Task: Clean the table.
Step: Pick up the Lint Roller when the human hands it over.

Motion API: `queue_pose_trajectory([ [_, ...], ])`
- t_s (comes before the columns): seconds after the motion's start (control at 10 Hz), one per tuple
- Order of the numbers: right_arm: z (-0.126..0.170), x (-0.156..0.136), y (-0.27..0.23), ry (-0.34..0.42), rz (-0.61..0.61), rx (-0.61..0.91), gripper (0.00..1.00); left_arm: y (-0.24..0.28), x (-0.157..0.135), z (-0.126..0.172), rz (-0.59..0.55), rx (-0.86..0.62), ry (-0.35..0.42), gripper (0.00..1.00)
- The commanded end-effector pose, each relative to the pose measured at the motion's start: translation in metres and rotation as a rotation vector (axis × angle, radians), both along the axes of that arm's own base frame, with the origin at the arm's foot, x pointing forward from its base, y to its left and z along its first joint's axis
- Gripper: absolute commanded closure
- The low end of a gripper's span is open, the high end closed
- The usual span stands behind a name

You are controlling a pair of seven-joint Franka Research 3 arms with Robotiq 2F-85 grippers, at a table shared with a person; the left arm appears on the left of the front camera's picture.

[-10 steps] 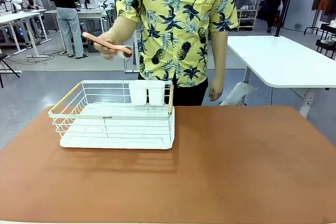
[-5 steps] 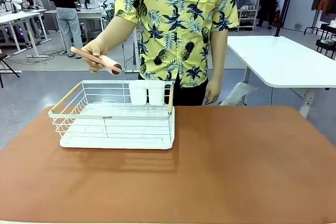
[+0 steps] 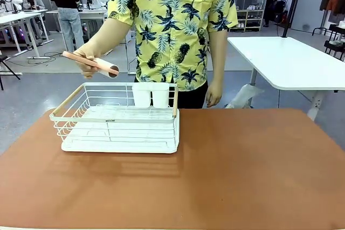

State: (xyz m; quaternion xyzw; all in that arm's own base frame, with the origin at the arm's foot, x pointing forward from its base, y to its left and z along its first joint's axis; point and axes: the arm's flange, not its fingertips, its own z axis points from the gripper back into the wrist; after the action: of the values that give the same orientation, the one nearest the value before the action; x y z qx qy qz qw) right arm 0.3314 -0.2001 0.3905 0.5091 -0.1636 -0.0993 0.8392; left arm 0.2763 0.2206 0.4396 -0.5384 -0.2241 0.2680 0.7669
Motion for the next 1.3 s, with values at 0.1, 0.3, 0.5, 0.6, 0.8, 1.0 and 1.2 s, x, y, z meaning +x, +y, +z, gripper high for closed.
queue_pose_trajectory([
  [0.1,0.003,-0.001,0.001,-0.012,-0.003,0.015,0.0,-0.041,0.013,0.093,0.163,-0.027,0.108,0.0],
  [0.3,0.003,-0.001,0.001,-0.012,-0.003,0.015,0.0,-0.083,0.029,0.118,0.201,0.003,0.094,0.0],
  [0.5,0.003,-0.001,0.001,-0.012,-0.003,0.015,0.0,-0.12,0.047,0.125,0.223,0.002,0.115,0.0],
  [0.6,0.003,-0.001,0.001,-0.012,-0.003,0.015,0.0,-0.134,0.054,0.121,0.227,0.01,0.131,0.0],
  [0.8,0.003,-0.001,0.001,-0.012,-0.003,0.015,0.0,-0.158,0.067,0.108,0.219,0.026,0.138,0.0],
  [1.0,0.003,-0.001,0.001,-0.012,-0.003,0.015,0.0,-0.173,0.076,0.096,0.227,0.041,0.139,0.0],
  [1.2,0.003,-0.001,0.001,-0.012,-0.003,0.015,0.0,-0.186,0.082,0.08,0.217,0.062,0.171,0.0],
])
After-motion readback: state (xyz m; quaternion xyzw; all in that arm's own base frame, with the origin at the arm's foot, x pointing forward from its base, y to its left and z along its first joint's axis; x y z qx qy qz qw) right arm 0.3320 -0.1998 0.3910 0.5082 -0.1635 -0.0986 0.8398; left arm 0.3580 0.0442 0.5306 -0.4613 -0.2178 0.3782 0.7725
